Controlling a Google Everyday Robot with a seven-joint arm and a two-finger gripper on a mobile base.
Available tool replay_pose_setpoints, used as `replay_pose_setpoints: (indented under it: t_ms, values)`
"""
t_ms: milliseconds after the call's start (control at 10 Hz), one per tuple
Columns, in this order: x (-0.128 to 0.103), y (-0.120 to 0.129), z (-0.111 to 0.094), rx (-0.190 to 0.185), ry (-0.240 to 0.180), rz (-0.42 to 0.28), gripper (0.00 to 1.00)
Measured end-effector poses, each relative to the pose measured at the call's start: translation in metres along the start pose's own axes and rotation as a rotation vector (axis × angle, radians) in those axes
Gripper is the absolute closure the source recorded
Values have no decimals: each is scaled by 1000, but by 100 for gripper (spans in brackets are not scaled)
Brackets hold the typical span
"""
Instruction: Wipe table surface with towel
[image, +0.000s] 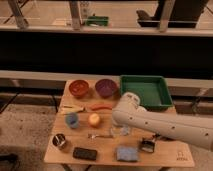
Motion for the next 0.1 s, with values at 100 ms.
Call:
replay_pose_setpoints:
  t_ms: [100]
  values:
    - [1, -1, -1, 1, -3, 8, 20]
